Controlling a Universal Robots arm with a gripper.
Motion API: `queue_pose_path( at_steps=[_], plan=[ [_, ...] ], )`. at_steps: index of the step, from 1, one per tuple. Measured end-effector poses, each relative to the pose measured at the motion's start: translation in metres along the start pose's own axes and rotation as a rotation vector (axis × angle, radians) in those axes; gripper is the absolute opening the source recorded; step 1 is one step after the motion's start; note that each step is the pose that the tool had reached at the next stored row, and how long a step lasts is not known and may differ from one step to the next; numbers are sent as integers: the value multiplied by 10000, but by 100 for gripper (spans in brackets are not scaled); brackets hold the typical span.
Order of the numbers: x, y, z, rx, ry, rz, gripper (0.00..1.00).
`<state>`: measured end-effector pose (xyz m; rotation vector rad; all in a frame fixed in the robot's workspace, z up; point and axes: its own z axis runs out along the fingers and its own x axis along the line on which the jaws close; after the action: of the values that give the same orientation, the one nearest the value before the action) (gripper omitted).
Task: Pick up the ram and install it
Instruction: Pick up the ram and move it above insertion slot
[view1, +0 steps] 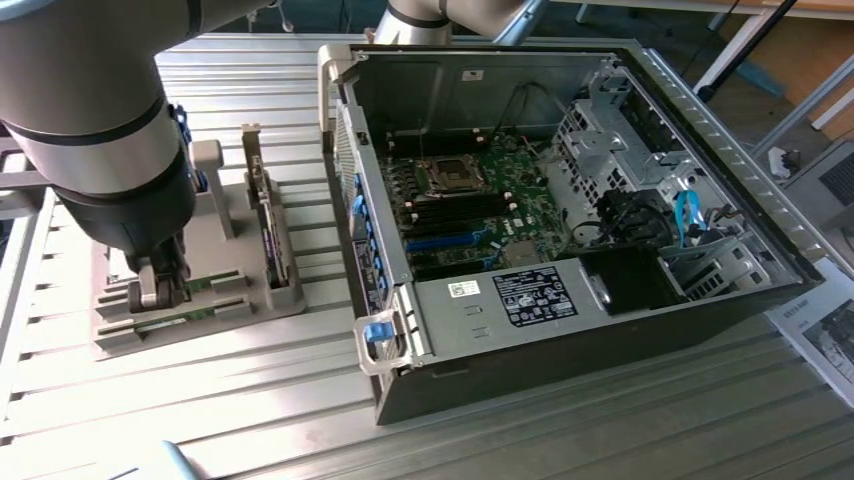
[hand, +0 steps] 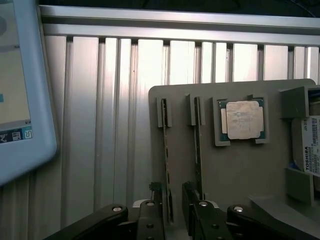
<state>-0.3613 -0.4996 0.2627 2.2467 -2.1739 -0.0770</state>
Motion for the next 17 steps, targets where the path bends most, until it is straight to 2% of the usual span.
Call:
queue_pose_path(
  at_steps=[8,17],
  plan=[
    [7,-5,109,1,-1,0,30],
    [15,-13,298,0,0,0,30]
  ],
)
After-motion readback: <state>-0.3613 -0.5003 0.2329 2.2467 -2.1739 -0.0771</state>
